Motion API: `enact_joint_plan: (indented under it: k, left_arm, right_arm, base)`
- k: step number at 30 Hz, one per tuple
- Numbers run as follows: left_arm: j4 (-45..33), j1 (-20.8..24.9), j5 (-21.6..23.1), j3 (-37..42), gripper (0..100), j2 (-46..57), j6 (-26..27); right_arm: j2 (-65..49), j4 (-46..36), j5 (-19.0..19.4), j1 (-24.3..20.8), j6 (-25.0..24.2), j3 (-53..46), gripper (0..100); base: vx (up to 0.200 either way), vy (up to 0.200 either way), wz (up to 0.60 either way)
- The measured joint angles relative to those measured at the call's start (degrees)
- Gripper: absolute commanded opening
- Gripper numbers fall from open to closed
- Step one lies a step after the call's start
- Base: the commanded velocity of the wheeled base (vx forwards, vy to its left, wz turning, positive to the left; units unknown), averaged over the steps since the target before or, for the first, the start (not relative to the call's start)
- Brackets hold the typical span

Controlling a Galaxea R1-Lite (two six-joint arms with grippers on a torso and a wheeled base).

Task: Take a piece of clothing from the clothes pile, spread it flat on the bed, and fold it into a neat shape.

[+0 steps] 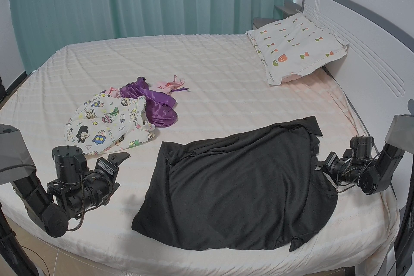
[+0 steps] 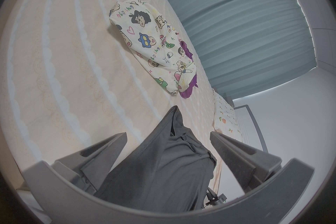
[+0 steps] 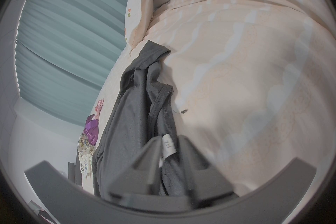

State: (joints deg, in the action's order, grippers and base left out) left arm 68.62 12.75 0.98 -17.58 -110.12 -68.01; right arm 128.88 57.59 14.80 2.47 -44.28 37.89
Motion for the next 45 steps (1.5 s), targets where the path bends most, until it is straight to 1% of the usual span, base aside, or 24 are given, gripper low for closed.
enact_joint_plan:
  k: [9,12,16,20,21,23,26,29,30,39,45]
  left_arm:
    - [0.0,0.0,0.0,0.0,100,-0.16,0.0]
    - [-0.02,0.0,0.0,0.0,100,-0.18,0.0]
    - [-0.02,0.0,-0.02,0.0,100,-0.2,-0.02]
    - [0.0,0.0,0.0,0.02,100,-0.24,0.0]
    - [0.0,0.0,-0.02,0.06,100,-0.24,0.0]
    - [0.0,0.01,0.0,0.11,100,-0.27,0.0]
    - [-0.02,0.09,0.0,0.22,100,-0.3,0.0]
    - [0.0,0.12,0.0,0.24,100,-0.49,0.0]
    - [-0.02,0.17,0.0,0.27,100,-0.55,0.0]
    - [0.0,0.78,0.0,0.33,100,-1.24,-0.15]
    - [0.07,1.83,0.02,-0.72,100,-2.01,-0.33]
  right_arm:
    - [-0.52,0.6,-0.79,1.62,-1.05,-0.13,0]
    - [-1.49,0.68,-0.98,3.22,-0.74,-0.07,0]
    - [-2.76,0.74,-1.1,5.55,0.65,0.04,0]
    - [-3.28,0.73,-1.39,7.52,3.85,0.12,0]
    - [-3.28,0.73,-2.0,8.16,4.89,0.23,0]
    - [-3.17,0.95,-2.93,8.55,5.28,0.37,0]
    - [-2.41,2.46,-6.11,8.9,5.57,1.17,0]
    - [-1.38,3.61,-8.2,9.18,5.68,2.02,0]
    - [-1.23,3.72,-8.27,9.18,5.68,2.13,100]
    - [-0.85,4.05,-8.45,9.01,5.72,1.99,100]
    - [-3.44,3.85,-8.45,8.83,4.35,1.72,100]
  base:
    - [0.0,0.0,0.0]
    - [0.0,0.0,0.0]
    - [0.0,0.0,0.0]
    - [0.0,0.0,0.0]
    - [0.0,0.0,0.0]
    - [0.0,0.0,0.0]
    - [0.0,0.0,0.0]
    - [0.0,0.0,0.0]
    - [0.0,0.0,0.0]
    - [0.0,0.0,0.0]
    - [0.0,0.0,0.0]
